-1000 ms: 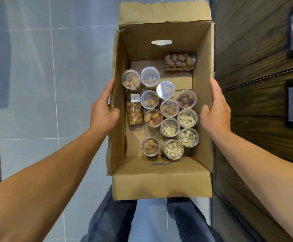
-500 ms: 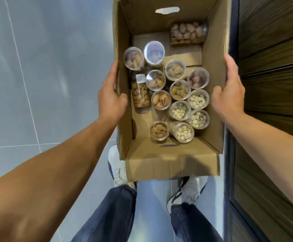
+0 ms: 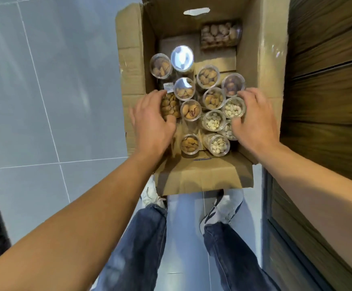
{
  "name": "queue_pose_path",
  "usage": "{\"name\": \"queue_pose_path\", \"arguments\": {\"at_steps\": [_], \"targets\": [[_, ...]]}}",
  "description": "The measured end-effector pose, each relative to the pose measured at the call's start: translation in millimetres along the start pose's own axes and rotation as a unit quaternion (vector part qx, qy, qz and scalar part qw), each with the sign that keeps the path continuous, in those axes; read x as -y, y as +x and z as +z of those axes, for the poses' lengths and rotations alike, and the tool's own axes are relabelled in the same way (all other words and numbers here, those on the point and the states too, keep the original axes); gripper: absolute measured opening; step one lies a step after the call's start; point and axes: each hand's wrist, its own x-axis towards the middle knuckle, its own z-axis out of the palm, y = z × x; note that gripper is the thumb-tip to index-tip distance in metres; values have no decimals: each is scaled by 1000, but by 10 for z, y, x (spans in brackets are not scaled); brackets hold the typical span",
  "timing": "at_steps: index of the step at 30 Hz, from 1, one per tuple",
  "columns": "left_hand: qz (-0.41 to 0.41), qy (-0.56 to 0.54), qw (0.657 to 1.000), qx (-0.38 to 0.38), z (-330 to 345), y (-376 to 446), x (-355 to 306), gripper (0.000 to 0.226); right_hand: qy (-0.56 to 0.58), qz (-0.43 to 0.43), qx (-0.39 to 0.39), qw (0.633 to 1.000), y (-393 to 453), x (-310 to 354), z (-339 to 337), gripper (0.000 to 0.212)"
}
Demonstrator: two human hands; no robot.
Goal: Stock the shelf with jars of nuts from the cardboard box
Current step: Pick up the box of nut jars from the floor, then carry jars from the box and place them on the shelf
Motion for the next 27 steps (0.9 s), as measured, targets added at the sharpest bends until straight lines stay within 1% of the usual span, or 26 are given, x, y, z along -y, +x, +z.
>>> {"name": "queue_pose_path", "arguments": {"at_steps": [2, 3, 6, 8, 10, 11, 14, 16, 20, 21, 23, 25, 27], "targets": [[72, -19, 996, 49, 148, -131, -109, 54, 44, -1, 27, 999, -137, -28, -23, 57], [97, -10, 992, 79, 268, -154, -147, 53, 63, 9, 34, 997, -192, -65, -23, 56], [148, 61, 974, 159, 672, -56, -274, 55, 112, 44, 36, 992, -282, -208, -5, 55], [176, 125, 958, 190, 943, 24, -303, 60, 133, 62, 29, 989, -293, -290, 6, 54], [212, 219, 931, 199, 1176, 83, -272, 65, 146, 75, 15, 986, -279, -359, 21, 52], [230, 259, 918, 191, 1271, 91, -247, 67, 152, 77, 8, 985, -275, -383, 32, 51], [281, 312, 898, 132, 1451, 91, -192, 65, 172, 67, -9, 983, -277, -425, 107, 48], [296, 313, 895, 114, 1475, 119, -172, 62, 184, 62, -13, 981, -296, -424, 176, 46], [307, 291, 898, 123, 1440, 154, -174, 55, 187, 60, -20, 980, -300, -384, 284, 42], [308, 285, 898, 131, 1408, 155, -166, 56, 184, 62, -19, 981, -291, -369, 307, 42], [301, 268, 902, 157, 1291, 152, -126, 65, 177, 64, -13, 982, -265, -327, 337, 43], [275, 230, 918, 171, 1111, 140, -73, 76, 164, 65, -4, 984, -217, -281, 357, 44], [249, 172, 940, 154, 894, 104, -27, 79, 137, 72, 9, 988, -133, -238, 400, 50]]}}
